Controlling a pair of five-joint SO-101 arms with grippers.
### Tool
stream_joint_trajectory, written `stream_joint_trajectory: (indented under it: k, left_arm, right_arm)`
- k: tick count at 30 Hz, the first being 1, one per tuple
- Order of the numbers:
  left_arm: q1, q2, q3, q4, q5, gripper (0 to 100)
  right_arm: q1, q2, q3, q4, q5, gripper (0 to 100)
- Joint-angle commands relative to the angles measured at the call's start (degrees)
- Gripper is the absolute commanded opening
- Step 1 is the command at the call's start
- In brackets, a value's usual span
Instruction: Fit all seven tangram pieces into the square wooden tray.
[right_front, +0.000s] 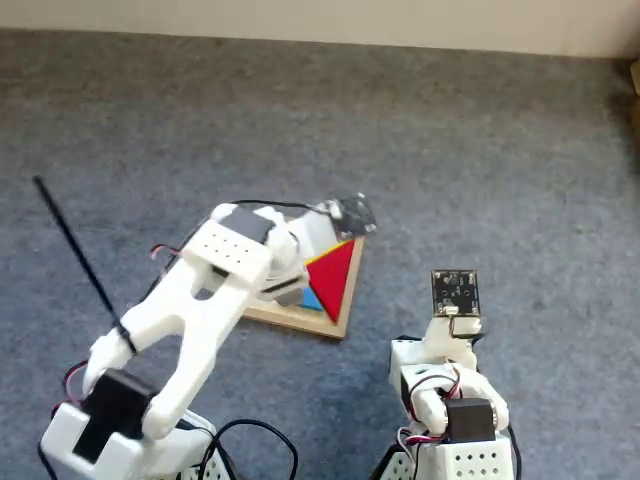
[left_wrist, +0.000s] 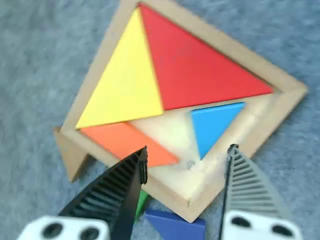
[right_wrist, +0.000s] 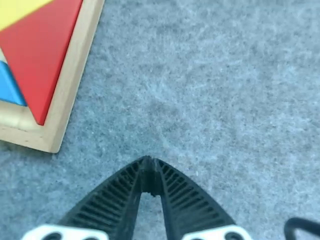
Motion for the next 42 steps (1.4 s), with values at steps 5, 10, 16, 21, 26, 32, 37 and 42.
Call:
stream_joint_trajectory:
  k: [5,10,16,21,26,32,37,42]
  left_arm:
    - [-2.24,-5.23,11.38,-15.12,4.13,25]
    - [-4.79,-5.14,12.62,-19.96,5.89,25]
    - [-5.67,-5.67,12.62,-20.48,7.38,25]
    - [-5.58,-5.05,12.7,-20.66,7.3,25]
    - [-4.62,-0.22,12.0,-20.92,7.03,25]
    - [-2.07,4.79,10.59,-21.63,7.03,25]
    - [-1.98,-2.51,14.11,-21.63,7.21,25]
    - [1.71,-8.04,18.33,-21.63,7.3,25]
  right_arm:
    - [-0.4,-1.1,6.46,0.22,0.53,1.0]
    - [-0.4,-1.1,6.46,0.22,0.53,1.0]
    - [-0.48,-1.1,6.46,0.22,0.53,1.0]
    - [-0.48,-1.1,6.46,0.22,0.53,1.0]
    - [-0.48,-1.1,6.46,0.22,0.53,1.0]
    - [-0.48,-1.1,6.46,0.22,0.53,1.0]
    - [-0.48,-1.1,6.46,0.22,0.53,1.0]
    - [-0.48,-1.1,6.46,0.22,0.53,1.0]
